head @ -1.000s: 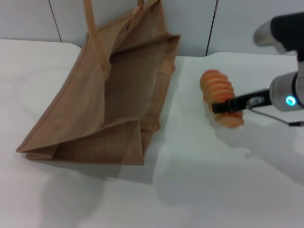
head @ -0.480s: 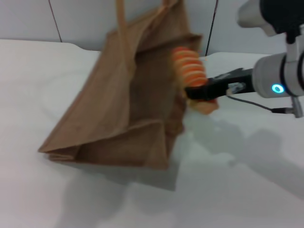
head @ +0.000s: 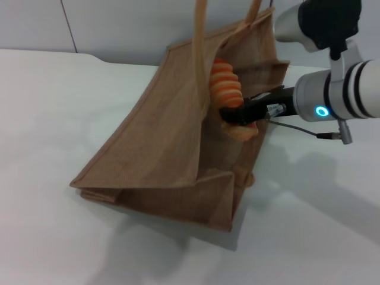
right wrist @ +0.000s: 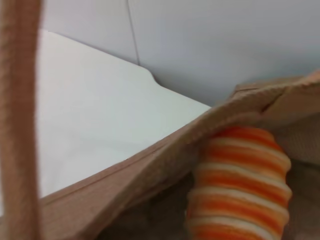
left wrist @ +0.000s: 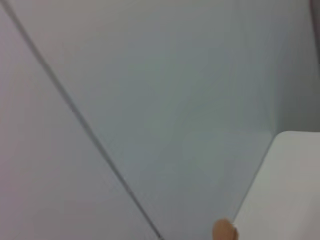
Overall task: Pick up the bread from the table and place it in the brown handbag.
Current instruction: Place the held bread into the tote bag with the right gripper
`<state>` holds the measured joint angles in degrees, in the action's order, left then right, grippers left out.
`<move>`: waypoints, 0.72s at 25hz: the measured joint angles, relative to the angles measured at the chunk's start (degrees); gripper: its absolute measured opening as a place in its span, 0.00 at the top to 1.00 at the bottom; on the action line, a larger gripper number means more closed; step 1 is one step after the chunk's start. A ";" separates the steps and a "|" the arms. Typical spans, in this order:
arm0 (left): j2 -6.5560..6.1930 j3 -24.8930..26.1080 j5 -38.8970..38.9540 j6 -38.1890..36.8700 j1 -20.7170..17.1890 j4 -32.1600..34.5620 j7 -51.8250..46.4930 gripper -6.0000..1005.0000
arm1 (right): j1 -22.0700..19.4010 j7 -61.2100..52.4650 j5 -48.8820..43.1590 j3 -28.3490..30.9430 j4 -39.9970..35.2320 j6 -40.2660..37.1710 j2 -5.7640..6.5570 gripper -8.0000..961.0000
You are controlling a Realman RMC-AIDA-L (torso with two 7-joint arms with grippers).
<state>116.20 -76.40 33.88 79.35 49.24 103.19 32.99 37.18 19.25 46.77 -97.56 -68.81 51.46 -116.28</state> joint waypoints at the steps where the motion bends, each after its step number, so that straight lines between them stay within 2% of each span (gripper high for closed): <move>1: 0.02 -0.59 0.00 -0.06 0.07 0.21 -0.26 0.77 | 0.36 0.51 0.38 -0.32 1.49 -1.51 0.00 0.48; 5: 0.07 -2.68 0.03 -0.60 0.34 1.79 -1.69 0.77 | 2.38 1.55 2.05 -0.92 7.03 -5.55 -0.06 0.54; 9: 0.06 -2.79 0.04 -0.67 0.21 2.62 -2.19 0.77 | 4.68 1.64 5.10 -0.71 11.50 -6.49 0.10 0.55; 15: 0.05 -2.23 -0.39 -0.71 -0.62 2.71 -2.34 0.76 | 5.30 1.67 5.71 -0.47 12.09 -6.13 0.25 0.57; 18: -0.05 -2.08 -0.69 -0.75 -1.14 2.71 -2.38 0.76 | 5.28 1.68 5.46 -0.13 12.14 -5.31 0.30 0.48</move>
<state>116.15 -78.47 33.20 78.60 48.11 105.91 30.61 42.46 20.92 52.23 -97.69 -56.67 46.15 -115.98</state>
